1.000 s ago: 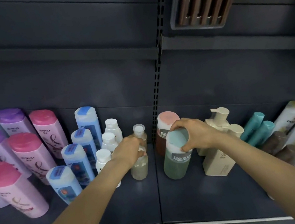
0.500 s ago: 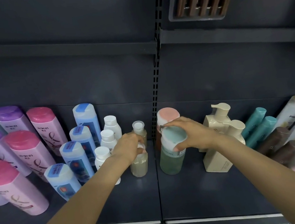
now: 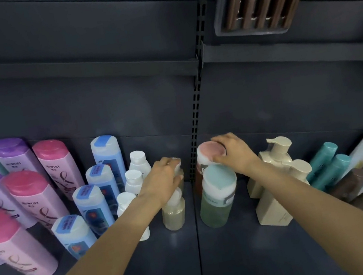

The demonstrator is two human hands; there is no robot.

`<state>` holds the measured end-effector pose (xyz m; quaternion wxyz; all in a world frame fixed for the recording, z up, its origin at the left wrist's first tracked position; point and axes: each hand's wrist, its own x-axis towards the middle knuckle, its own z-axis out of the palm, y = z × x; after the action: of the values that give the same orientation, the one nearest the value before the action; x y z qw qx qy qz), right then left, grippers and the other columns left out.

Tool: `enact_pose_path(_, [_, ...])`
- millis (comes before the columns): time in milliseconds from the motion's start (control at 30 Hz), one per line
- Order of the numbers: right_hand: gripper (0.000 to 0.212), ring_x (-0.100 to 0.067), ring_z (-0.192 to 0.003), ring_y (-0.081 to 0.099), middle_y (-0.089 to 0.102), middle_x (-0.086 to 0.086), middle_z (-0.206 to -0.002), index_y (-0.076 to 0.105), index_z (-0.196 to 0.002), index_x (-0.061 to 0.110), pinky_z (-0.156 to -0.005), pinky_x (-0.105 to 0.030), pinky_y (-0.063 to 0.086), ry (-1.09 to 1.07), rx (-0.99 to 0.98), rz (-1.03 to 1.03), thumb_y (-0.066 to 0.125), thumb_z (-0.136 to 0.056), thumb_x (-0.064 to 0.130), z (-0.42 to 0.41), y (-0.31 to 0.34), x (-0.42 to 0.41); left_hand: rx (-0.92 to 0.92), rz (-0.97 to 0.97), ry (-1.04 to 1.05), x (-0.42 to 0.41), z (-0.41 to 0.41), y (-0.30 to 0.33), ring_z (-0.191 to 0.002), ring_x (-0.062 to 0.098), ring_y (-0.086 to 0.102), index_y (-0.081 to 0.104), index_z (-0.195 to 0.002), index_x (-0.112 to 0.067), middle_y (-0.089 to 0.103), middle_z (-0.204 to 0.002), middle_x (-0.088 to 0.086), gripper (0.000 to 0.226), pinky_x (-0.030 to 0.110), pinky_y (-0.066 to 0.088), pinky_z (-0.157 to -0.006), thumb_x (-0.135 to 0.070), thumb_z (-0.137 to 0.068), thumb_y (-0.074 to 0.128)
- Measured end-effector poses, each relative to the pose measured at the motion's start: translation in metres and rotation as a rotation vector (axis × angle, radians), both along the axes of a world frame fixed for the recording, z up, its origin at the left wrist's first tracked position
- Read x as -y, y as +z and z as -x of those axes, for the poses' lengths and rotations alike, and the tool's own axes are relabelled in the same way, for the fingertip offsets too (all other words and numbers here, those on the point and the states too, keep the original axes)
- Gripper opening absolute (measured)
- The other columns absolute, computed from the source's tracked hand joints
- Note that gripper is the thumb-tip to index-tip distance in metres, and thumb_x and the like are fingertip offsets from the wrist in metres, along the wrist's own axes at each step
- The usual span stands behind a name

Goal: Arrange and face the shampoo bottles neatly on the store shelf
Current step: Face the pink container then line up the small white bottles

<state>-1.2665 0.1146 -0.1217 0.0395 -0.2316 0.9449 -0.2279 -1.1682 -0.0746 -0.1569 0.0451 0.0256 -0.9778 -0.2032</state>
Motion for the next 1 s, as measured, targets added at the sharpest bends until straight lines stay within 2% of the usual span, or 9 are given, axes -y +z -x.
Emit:
enact_pose_path(67, [0.071, -0.028, -0.128, 0.04, 0.039, -0.011, -0.137, 0.038, -0.141, 0.016, -0.103, -0.037, 0.036, -0.051, 0.073, -0.041, 0.07, -0.081, 0.036, 0.006, -0.003, 0.006, 0.051, 0.032, -0.026, 0.002, 0.01, -0.002, -0.138, 0.024, 0.027, 0.024, -0.149, -0.02, 0.024, -0.154, 0.005, 0.057, 0.032, 0.029, -0.109, -0.029, -0.097, 0.047])
enact_pose_path(167, [0.076, -0.03, -0.124, 0.043, 0.04, -0.013, -0.135, 0.038, -0.139, 0.012, -0.097, -0.035, 0.04, -0.106, 0.135, -0.082, 0.072, -0.078, 0.042, 0.012, -0.005, 0.014, 0.111, 0.078, -0.023, 0.004, 0.022, -0.006, -0.142, 0.027, 0.019, 0.012, -0.151, -0.021, 0.014, -0.158, 0.006, 0.064, 0.036, 0.027, -0.114, -0.032, -0.098, 0.046])
enact_pose_path(333, [0.067, -0.025, -0.109, 0.049, 0.047, -0.011, -0.123, 0.04, -0.122, 0.007, -0.077, -0.03, 0.041, -0.114, 0.193, -0.046, 0.077, -0.072, 0.033, 0.021, -0.004, 0.019, 0.178, 0.157, -0.013, 0.006, 0.034, -0.014, -0.138, 0.026, 0.027, 0.026, -0.147, -0.021, 0.02, -0.156, 0.005, 0.054, 0.036, 0.033, -0.109, -0.032, -0.098, 0.044])
enact_pose_path(433, [0.063, -0.018, -0.097, 0.046, 0.05, -0.009, -0.118, 0.044, -0.118, 0.008, -0.073, -0.026, 0.038, -0.141, 0.172, 0.046, 0.079, -0.07, 0.029, 0.023, -0.006, 0.018, 0.165, 0.164, 0.0, 0.005, 0.037, -0.016, -0.136, 0.025, 0.031, 0.03, -0.145, -0.021, 0.023, -0.154, 0.004, 0.05, 0.035, 0.036, -0.107, -0.03, -0.098, 0.043])
enact_pose_path(533, [0.065, -0.016, -0.096, 0.048, 0.053, -0.008, -0.118, 0.048, -0.12, 0.007, -0.074, -0.024, 0.04, -0.156, 0.151, 0.105, 0.08, -0.068, 0.028, 0.023, -0.006, 0.015, 0.166, 0.159, 0.009, 0.004, 0.037, -0.016, -0.136, 0.025, 0.031, 0.031, -0.145, -0.021, 0.024, -0.154, 0.004, 0.049, 0.035, 0.035, -0.108, -0.031, -0.098, 0.042])
enact_pose_path(767, [0.062, -0.022, -0.111, 0.053, 0.055, -0.007, -0.117, 0.052, -0.121, 0.007, -0.086, -0.027, 0.047, -0.194, 0.119, 0.283, 0.079, -0.068, 0.025, 0.02, 0.021, 0.0, 0.14, 0.104, 0.054, -0.004, 0.037, -0.005, -0.139, 0.024, 0.027, 0.033, -0.145, -0.02, 0.026, -0.154, 0.004, 0.051, 0.035, 0.029, -0.112, -0.034, -0.098, 0.044])
enact_pose_path(900, [0.057, -0.015, -0.102, 0.056, 0.06, -0.001, -0.109, 0.058, -0.118, 0.009, -0.083, -0.024, 0.046, -0.234, 0.089, 0.475, 0.08, -0.067, 0.026, 0.014, 0.052, -0.014, 0.048, 0.035, 0.089, -0.014, 0.037, 0.01, -0.137, 0.023, 0.029, 0.039, -0.142, -0.02, 0.033, -0.151, 0.003, 0.049, 0.038, 0.032, -0.11, -0.035, -0.097, 0.047])
enact_pose_path(1000, [0.056, -0.015, -0.098, 0.061, 0.064, 0.0, -0.108, 0.061, -0.113, 0.012, -0.084, -0.035, 0.055, -0.304, 0.137, 0.667, 0.081, -0.064, 0.028, 0.006, 0.07, -0.025, -0.02, -0.092, 0.139, -0.021, 0.035, 0.027, -0.132, 0.025, 0.038, 0.043, -0.139, -0.014, 0.043, -0.143, 0.009, 0.049, 0.036, 0.035, -0.107, -0.035, -0.096, 0.049])
